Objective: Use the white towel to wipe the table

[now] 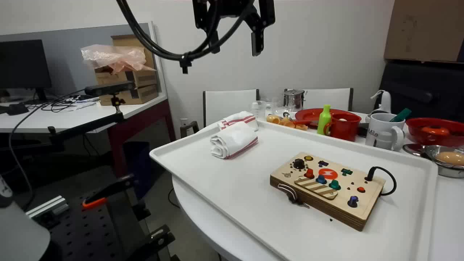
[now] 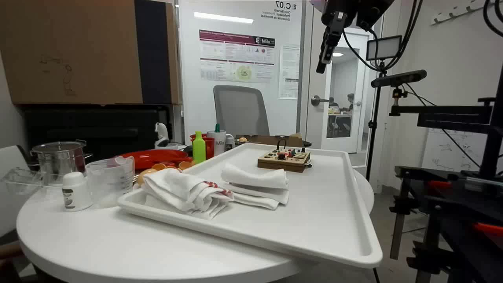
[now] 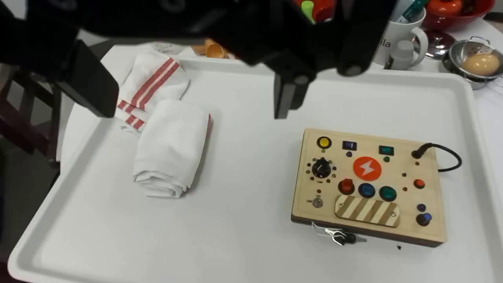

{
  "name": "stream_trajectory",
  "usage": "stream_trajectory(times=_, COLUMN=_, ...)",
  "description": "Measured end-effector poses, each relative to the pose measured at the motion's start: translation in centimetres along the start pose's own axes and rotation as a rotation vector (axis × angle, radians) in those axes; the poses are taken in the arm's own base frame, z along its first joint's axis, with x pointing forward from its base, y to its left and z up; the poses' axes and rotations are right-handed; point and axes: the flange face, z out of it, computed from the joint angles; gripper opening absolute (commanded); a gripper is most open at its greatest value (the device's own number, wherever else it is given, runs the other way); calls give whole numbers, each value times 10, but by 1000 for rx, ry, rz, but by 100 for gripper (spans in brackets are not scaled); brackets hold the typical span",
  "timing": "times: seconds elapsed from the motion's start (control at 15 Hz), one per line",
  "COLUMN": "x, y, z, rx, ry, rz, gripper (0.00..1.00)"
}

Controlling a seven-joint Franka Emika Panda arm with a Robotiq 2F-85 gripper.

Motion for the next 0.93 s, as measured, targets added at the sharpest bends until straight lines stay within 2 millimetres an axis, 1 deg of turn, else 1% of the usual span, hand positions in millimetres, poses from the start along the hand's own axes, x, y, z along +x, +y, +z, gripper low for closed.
stream_trajectory(times=0.67, x=1, y=-2, z=0, rx=-4, ry=-1, rz=-4, gripper=100)
stream_trajectory(times=0.8, x=4, y=-8, z=1, rx=-8, ry=-6, rz=-21, gripper=100)
stream_trajectory(times=0.93, x=10, y=-20, z=3, rx=-14, ry=-16, rz=-48, gripper=100)
